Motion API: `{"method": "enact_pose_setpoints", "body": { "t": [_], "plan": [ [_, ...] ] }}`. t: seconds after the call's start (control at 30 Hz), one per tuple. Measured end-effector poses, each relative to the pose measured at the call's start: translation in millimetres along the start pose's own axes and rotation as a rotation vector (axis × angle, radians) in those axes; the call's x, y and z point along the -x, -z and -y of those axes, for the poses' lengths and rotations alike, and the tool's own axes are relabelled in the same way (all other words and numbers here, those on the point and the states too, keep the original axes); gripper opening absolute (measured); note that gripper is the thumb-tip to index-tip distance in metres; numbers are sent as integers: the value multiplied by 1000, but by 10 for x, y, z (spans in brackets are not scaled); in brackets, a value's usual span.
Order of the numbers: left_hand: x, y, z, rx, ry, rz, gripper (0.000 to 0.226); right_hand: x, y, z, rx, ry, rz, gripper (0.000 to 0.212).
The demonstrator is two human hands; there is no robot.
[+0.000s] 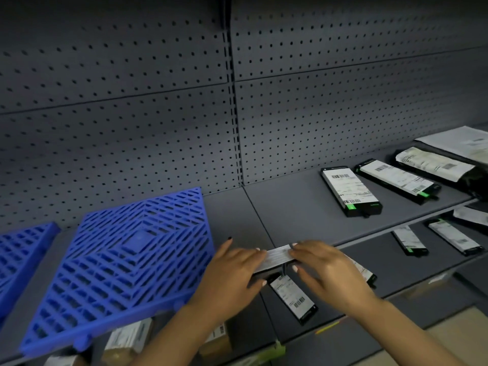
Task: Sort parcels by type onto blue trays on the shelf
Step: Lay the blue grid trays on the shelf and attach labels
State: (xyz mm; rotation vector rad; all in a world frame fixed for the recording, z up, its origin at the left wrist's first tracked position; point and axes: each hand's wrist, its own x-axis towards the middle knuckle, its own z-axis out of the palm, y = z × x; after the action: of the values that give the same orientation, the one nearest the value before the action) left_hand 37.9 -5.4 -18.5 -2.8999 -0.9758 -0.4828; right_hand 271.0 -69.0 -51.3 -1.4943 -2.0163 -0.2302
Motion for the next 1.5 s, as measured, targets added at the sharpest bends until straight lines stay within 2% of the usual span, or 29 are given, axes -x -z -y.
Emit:
{"method": "enact_pose_setpoints", "body": {
  "t": [0.13, 0.37, 0.47, 0.53, 0.6, 0.7, 0.9, 1.2, 1.27, 1.4, 1.5],
  "plan": [
    [-23, -109, -8, -40, -22, 25, 43, -9, -112, -48, -3, 32, 17, 30],
    [-1, -163, -12, -37, -100, -61, 28, 33, -165, -80, -23, 58, -39, 17],
    [32, -183, -4, -14, -122, -105, 17, 54, -164, -79, -11, 53, -50, 21],
    [64, -178, 13, 14, -132, -87, 27, 46, -142, -59, -1, 61, -63, 19],
    [100, -174, 38, 32, -153, -103, 27, 30, -99, -18, 5, 83, -79, 13],
    [181, -114, 74, 61, -164, -199, 22, -32, 1, 108, -3, 97, -102, 22],
    [490, 258, 314, 31, -126, -381, 19, -314, 50, 521, -44, 160, -166, 19],
    [1349, 513, 898, -43, 23, -325, 26, -684, -416, 1327, -113, 256, -78, 14],
    [1534, 535, 1009, -36, 45, -338, 28, -739, -518, 1490, -112, 281, -52, 15],
    [1792, 549, 1193, -18, 85, -393, 47, -822, -686, 1766, -140, 304, -13, 13],
    [1914, 548, 1291, -4, 95, -401, 45, -830, -776, 1898, -130, 305, 15, 13]
  ]
}}
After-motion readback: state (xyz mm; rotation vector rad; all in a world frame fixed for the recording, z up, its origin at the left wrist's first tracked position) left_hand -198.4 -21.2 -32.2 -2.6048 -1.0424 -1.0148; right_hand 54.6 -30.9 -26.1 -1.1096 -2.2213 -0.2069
